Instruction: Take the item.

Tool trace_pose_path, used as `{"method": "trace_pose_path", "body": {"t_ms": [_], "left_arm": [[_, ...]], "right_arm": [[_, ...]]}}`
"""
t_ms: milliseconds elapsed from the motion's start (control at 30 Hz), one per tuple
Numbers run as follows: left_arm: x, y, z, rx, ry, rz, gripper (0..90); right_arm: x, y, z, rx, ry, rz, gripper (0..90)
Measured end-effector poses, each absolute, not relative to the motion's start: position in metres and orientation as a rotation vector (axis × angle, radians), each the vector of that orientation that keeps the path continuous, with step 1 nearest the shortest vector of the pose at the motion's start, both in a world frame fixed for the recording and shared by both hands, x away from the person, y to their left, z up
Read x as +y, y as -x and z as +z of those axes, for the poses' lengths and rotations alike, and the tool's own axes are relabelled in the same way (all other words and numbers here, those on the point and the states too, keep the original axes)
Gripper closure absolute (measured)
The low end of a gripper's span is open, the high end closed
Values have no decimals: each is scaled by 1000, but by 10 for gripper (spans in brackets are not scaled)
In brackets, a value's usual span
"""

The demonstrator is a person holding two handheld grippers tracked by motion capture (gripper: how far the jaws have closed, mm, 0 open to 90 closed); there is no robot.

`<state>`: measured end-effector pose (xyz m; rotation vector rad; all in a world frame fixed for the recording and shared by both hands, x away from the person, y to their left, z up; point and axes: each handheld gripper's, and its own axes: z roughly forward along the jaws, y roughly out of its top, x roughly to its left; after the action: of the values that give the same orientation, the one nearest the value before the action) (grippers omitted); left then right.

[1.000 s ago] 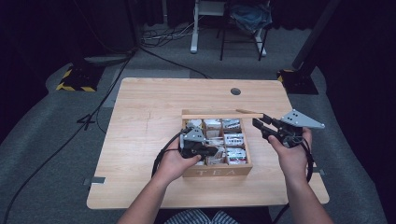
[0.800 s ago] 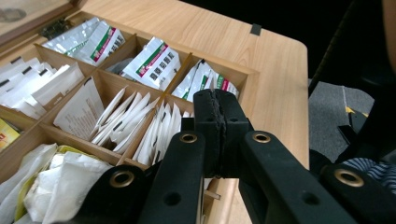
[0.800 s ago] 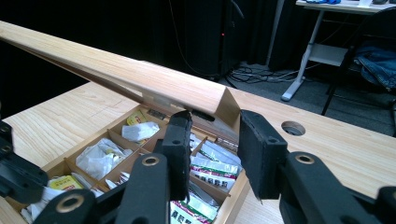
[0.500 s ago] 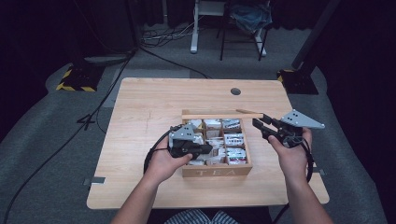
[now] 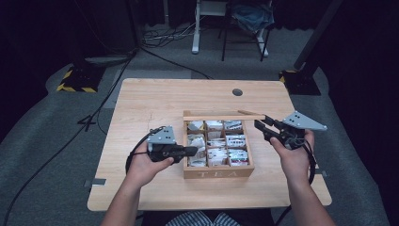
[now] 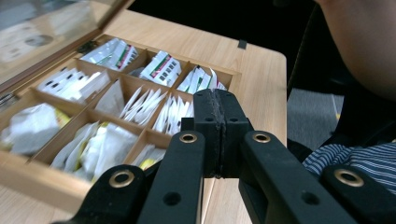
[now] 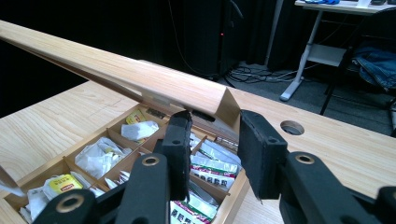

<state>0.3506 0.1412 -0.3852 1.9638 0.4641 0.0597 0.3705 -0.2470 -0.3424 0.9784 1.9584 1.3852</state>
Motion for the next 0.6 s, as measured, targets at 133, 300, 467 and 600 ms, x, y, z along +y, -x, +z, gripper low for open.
{"method": "trace_pose_path", "body": {"t_ms": [133,300,467,600], "left_arm": [[150,-350,-387,478,-1970,78,888],[156,-349,-387,467,-1954,81,888],[163,-346,-383,469,-1944,91,888],[171,-343,-381,477,-1945,96,888]], "right_arm": [[-247,-370,-342,1960,-977,1384,647],[-247,-370,-343,1961,-974,1383,647],[-248,-370,-343,1965,-975,1384,646],[-248,-369,-343,1965,-975,1385,646]]}}
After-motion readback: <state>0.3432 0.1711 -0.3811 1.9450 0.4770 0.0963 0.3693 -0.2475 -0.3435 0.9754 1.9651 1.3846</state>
